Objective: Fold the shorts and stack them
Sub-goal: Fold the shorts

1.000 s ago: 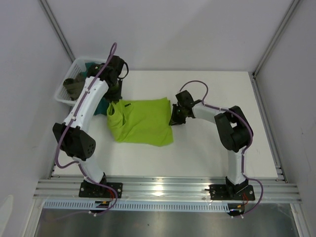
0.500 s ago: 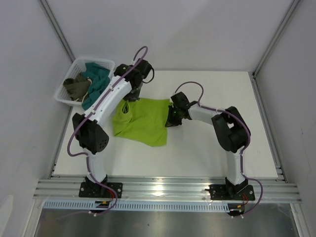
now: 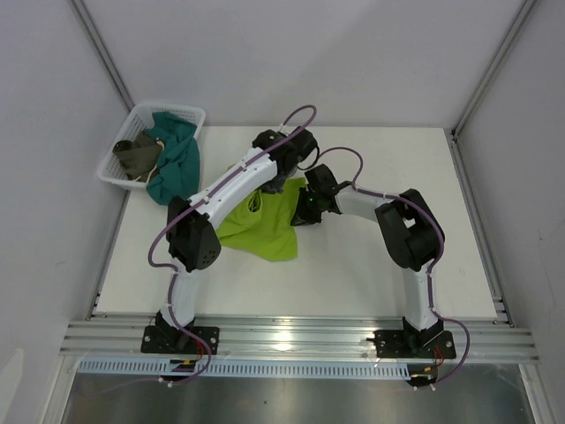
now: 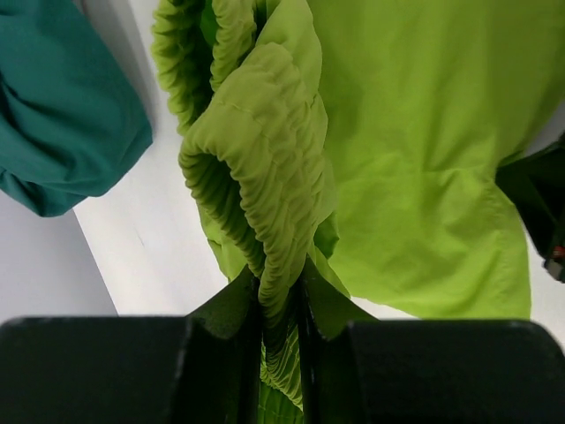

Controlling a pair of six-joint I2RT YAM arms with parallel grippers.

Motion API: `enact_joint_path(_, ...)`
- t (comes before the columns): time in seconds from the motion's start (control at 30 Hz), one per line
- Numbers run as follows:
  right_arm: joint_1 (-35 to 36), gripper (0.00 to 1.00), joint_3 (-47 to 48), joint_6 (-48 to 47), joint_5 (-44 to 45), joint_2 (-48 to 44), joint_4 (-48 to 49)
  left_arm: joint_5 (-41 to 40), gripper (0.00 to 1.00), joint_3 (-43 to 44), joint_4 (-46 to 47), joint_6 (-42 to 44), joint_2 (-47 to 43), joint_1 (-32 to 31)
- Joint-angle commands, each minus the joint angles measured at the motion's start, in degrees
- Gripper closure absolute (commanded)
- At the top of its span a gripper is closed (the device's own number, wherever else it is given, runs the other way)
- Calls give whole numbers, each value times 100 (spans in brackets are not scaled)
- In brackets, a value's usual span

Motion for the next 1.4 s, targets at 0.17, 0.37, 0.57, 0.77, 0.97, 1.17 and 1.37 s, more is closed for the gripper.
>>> enact_joint_path(0.17,-47,91,-265,144,138,253,-117,-394,100,199,-831,-275,332,-567)
enact_joint_path(0.37,-109,94,-590,276,269,25,-169,-350,100,42,-691,-389,552,-839)
enact_joint_path(0.57,-231,95,-871,337,401,-248,-204,9,100,-424,-164,-450,640,-1006)
enact_joint_path(0.77,-293,96,-1117,346,446,-424,-196,-16,99,-336,-41,-468,1087,-1086)
enact_joint_path(0.97,-319,96,-1179,364,402,-433,-135,-96,99,-152,-23,-520,1369,-1112)
enact_joint_path(1.17,-337,96,-1206,364,366,-424,-82,352,89,-345,285,-678,1141,-1077)
enact_joint_path(1.37,-355,97,-1223,373,331,-398,-55,677,20,-512,512,-986,721,-954)
